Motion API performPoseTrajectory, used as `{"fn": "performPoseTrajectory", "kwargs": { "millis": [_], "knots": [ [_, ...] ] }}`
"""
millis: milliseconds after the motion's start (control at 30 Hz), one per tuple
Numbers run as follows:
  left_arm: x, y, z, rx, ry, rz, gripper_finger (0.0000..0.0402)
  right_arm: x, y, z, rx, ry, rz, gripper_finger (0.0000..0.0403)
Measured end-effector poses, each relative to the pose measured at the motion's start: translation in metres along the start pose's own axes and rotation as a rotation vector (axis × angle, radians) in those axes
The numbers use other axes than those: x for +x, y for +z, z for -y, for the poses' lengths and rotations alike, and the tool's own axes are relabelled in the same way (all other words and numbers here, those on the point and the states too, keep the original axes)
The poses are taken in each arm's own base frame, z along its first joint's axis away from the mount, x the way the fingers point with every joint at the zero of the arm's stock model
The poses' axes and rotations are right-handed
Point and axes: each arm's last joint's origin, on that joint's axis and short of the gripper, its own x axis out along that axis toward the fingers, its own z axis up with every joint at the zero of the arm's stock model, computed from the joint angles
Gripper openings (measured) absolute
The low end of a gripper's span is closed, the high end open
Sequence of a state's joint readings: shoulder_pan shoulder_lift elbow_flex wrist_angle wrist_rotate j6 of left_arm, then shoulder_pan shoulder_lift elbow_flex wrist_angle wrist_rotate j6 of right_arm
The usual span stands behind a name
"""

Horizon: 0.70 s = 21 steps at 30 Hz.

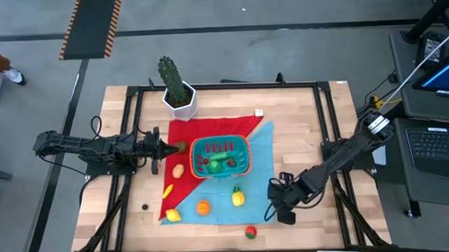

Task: Build produce basket
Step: Put the red cherry into the blue basket

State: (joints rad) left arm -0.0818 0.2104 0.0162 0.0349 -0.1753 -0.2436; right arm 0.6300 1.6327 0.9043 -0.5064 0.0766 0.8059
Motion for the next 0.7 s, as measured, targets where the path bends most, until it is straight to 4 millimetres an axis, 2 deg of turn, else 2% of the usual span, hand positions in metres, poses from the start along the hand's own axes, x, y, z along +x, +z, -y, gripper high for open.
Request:
{"fn": "performPoseTrajectory", "kwargs": {
  "millis": [433, 533, 700],
  "knots": [
    [0.000, 0.000, 0.000, 0.001, 0.000, -0.001, 0.0008, -0.070, -0.004, 0.022, -0.060, -0.101, 0.248, 0.0107],
    [0.000, 0.000, 0.000, 0.001, 0.001, -0.003, 0.0008, -0.076, -0.010, 0.031, -0.039, -0.107, 0.328, 0.0107],
    [0.000, -0.001, 0.000, 0.001, 0.001, -0.004, 0.0008, -0.067, -0.022, 0.043, -0.027, -0.032, 0.494, 0.0107]
  ]
}}
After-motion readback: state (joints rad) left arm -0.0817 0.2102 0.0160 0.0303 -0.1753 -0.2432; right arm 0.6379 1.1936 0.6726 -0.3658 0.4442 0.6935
